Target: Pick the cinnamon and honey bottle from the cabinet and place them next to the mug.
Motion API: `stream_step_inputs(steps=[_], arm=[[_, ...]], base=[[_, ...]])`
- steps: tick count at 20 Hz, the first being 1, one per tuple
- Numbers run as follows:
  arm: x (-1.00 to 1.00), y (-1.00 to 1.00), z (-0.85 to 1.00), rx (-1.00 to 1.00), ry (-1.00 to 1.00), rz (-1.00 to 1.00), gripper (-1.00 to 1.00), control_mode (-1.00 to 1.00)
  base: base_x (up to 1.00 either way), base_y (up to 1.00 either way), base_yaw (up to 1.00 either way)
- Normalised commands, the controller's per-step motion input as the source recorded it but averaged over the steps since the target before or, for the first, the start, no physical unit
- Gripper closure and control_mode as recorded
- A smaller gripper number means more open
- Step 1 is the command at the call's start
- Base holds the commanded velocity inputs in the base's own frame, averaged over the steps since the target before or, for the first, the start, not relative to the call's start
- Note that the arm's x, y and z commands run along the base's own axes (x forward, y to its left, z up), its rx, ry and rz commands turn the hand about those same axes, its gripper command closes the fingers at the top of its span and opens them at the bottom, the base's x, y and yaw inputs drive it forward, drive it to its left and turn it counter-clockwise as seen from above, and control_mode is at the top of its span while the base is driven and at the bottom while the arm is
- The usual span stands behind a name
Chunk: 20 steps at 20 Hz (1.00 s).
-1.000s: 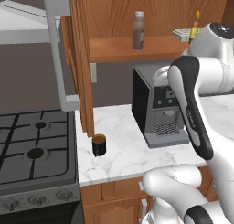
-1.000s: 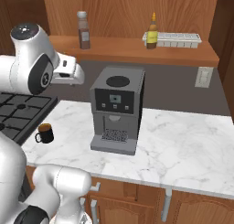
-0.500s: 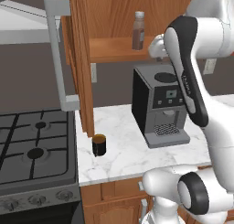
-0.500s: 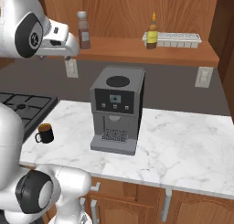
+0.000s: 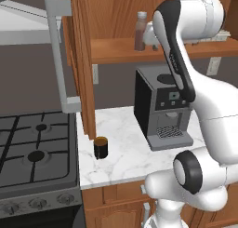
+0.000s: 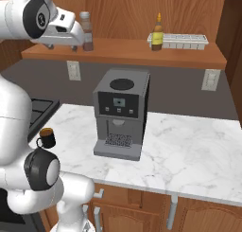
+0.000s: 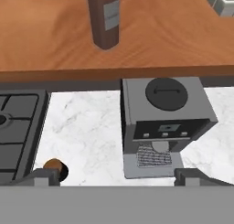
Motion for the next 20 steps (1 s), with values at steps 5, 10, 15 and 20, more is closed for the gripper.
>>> stream_step_inputs(steps=[5, 10, 15, 20], arm=[[0.01, 0.00, -0.16, 0.01, -0.25, 0.00, -1.00, -1.00], [0.07, 0.00, -0.05, 0.05, -0.29, 0.00, -1.00, -1.00], [0.34, 0.00, -0.04, 0.08, -0.24, 0.01, -1.00, -1.00], [0.42, 0.00, 0.10, 0.06, -0.10, 0.04, -1.00, -1.00]], base=[[0.00, 0.00, 0.00], [0.00, 0.00, 0.00], [0.00, 0.00, 0.00], [0.00, 0.00, 0.00]])
